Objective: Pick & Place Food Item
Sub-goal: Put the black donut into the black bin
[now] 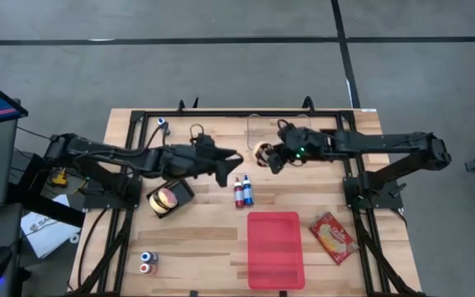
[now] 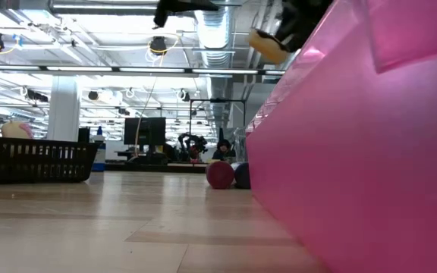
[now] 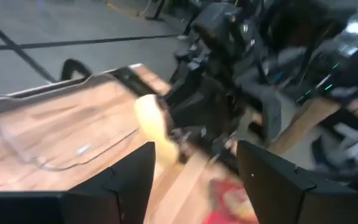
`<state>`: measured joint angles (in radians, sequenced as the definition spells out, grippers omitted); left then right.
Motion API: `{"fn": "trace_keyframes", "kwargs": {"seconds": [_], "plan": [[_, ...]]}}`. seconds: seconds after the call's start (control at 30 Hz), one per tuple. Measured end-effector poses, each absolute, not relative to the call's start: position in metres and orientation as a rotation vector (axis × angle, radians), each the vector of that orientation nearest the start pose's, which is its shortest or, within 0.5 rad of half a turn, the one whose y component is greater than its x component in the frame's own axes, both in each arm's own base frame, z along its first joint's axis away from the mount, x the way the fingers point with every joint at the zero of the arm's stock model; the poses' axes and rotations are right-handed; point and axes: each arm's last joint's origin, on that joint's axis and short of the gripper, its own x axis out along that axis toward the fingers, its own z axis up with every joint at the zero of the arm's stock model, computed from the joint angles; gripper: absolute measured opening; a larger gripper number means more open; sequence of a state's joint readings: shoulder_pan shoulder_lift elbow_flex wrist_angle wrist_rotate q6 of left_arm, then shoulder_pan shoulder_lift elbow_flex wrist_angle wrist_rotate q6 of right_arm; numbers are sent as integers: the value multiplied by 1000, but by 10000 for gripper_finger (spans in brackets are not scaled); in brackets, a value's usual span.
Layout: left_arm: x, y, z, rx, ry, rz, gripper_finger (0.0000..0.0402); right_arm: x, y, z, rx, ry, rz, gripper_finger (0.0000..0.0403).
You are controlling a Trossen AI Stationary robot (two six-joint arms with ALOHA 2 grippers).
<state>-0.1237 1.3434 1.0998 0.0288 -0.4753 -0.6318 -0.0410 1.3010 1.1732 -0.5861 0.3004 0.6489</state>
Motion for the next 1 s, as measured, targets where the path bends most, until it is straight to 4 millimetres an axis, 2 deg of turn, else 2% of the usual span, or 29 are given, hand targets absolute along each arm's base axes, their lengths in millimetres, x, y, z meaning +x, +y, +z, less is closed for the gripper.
{"fn": "trace_keyframes", "kwargs": {"seconds": [0.17,0.37,0.53,0.67,0.8,0.93,1.0], "plan": [[306,-8,344,-627,43,397,238,288,-23,330,484,591,-534,108],[305,12,337,-658,117,386,217,297,-22,333,480,586,-523,108],[299,19,332,-568,300,441,195,299,-20,336,482,590,-514,108],[297,20,343,-481,309,476,187,301,-21,340,488,571,-508,108],[296,20,362,-378,295,488,190,302,-28,338,508,580,-538,108],[304,13,358,-203,419,576,191,307,-36,334,531,572,-544,108],[311,8,360,-133,412,606,191,308,-39,331,530,580,-558,108]]}}
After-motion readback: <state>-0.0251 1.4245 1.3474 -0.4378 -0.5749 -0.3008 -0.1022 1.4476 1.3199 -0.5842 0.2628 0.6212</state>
